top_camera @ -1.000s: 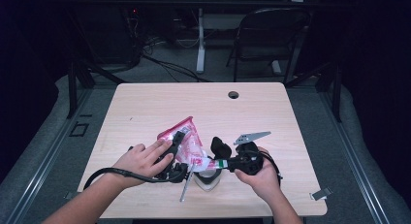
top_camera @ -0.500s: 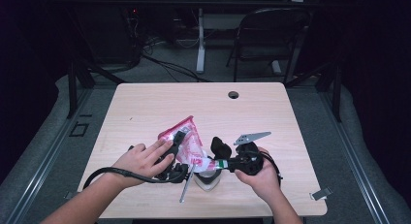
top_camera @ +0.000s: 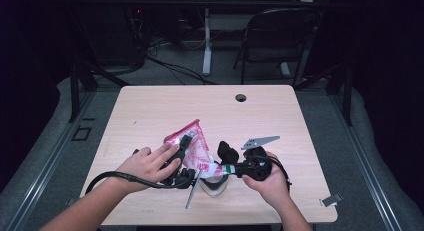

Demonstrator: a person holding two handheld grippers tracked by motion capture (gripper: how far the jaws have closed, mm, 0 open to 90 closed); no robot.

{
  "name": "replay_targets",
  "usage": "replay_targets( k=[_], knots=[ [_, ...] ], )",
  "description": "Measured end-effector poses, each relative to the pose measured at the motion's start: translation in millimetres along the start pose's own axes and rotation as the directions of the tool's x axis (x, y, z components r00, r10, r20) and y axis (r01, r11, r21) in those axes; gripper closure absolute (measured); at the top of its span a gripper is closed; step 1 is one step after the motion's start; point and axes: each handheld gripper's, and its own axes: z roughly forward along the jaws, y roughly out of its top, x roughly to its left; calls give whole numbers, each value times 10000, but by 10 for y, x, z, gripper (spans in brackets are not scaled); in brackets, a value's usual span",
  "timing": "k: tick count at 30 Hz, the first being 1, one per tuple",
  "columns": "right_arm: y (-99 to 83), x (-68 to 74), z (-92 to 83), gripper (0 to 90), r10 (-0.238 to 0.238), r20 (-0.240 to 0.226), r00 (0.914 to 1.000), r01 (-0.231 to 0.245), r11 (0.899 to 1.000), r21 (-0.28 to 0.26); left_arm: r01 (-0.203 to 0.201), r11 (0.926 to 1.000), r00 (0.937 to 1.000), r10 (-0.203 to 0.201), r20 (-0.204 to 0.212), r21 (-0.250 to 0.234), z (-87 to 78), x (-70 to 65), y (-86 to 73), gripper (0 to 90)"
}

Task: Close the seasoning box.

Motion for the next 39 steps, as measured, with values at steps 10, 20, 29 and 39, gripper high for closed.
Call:
replay_targets(
  k=[10, 20, 29, 39],
  knots=[
    [0, -2, -2, 900, 5, 7, 10000, -5, 10000, -5, -17, 10000, 10000, 17, 49, 8, -1, 10, 5, 707],
    [0, -1, -7, 900, -18, 53, 10000, 18, 10000, 3, -84, 10000, 9999, 85, 76, -11, -6, 15, 18, 746],
    [-1, -3, -4, 900, -25, 72, 10000, 25, 10000, -17, -303, 9995, 9995, 304, -70, 42, -23, 33, 30, 758],
    [-4, -10, -6, 900, 15, 57, 10000, -14, 10000, -20, -217, 9998, 9998, 217, 19, 23, -31, 52, 41, 764]
  ],
)
